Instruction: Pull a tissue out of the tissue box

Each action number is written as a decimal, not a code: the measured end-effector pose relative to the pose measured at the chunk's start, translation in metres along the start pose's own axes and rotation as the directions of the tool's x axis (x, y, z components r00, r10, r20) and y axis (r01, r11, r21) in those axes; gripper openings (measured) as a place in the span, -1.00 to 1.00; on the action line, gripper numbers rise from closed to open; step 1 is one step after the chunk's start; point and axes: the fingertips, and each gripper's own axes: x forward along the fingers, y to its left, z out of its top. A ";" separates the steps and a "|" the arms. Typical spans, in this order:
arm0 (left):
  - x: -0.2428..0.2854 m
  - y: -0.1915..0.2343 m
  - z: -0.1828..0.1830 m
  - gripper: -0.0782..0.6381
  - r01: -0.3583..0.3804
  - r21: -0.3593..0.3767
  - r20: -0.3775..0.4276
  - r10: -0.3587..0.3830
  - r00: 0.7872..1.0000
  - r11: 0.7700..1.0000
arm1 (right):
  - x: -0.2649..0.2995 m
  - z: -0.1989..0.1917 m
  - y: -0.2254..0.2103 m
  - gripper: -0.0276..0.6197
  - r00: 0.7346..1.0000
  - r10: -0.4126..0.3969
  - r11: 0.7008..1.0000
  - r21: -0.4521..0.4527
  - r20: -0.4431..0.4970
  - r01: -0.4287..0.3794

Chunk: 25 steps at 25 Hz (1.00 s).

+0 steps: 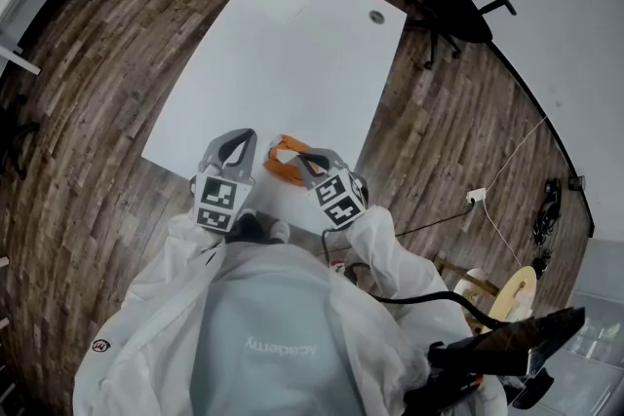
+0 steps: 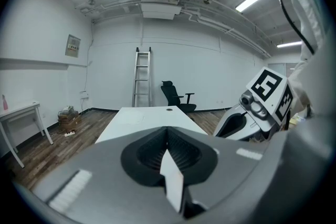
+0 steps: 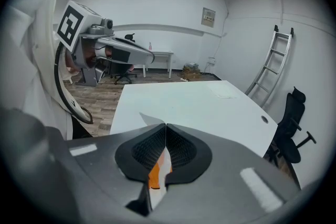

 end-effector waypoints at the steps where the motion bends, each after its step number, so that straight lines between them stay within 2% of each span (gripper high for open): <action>1: 0.000 -0.001 0.000 -0.78 0.002 0.000 0.000 -0.002 1.000 1.000 | -0.001 0.000 -0.001 -0.90 1.000 -0.002 1.000 0.002 0.001 0.002; 25: 0.009 -0.006 -0.007 -0.78 0.033 -0.006 -0.018 -0.033 0.999 0.999 | -0.019 0.023 -0.002 -0.90 0.999 -0.016 1.000 -0.002 0.047 0.016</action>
